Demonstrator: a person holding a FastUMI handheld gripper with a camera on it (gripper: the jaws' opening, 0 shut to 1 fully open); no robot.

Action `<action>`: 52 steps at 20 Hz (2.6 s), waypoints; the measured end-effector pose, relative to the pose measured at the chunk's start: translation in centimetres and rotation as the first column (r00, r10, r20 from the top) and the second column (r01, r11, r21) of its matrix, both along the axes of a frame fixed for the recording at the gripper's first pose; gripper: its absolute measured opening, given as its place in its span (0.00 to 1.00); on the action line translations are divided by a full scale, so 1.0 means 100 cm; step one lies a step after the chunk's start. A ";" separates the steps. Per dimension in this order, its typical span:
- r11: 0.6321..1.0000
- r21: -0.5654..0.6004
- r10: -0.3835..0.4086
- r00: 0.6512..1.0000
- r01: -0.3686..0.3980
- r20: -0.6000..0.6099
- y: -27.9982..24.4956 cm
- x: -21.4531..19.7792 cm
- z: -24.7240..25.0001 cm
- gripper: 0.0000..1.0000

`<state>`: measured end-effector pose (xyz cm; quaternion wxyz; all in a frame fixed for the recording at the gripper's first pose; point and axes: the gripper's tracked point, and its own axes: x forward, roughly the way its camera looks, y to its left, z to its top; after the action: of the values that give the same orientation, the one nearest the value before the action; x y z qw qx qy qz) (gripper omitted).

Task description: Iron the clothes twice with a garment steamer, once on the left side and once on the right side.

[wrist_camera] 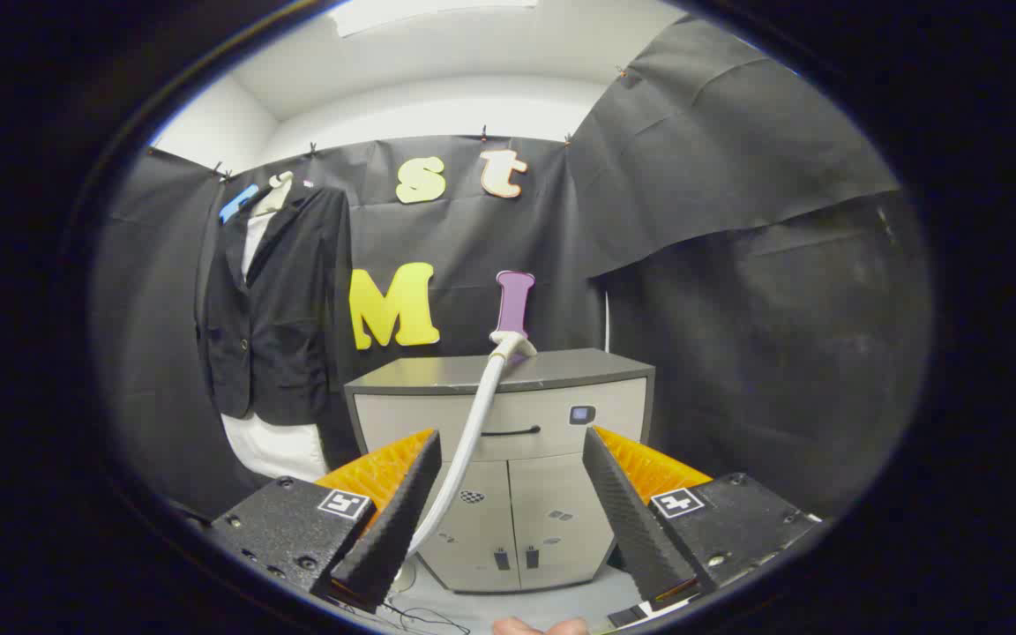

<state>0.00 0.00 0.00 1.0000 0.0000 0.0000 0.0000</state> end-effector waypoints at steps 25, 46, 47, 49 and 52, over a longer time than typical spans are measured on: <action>1.000 0.009 0.016 0.999 -0.016 -0.043 0.008 0.019 -0.010 1.00; 0.998 -0.025 -0.064 0.997 0.063 -0.034 0.066 0.038 0.007 1.00; 0.998 -0.026 -0.052 0.998 0.052 -0.035 0.065 0.044 0.009 1.00; 0.999 -0.022 -0.041 0.999 0.041 -0.028 0.058 0.064 0.014 1.00; 1.000 0.002 -0.014 0.999 0.014 -0.036 0.052 0.100 0.022 1.00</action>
<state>9.95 5.20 2.23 0.9998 0.0010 0.0181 -0.0071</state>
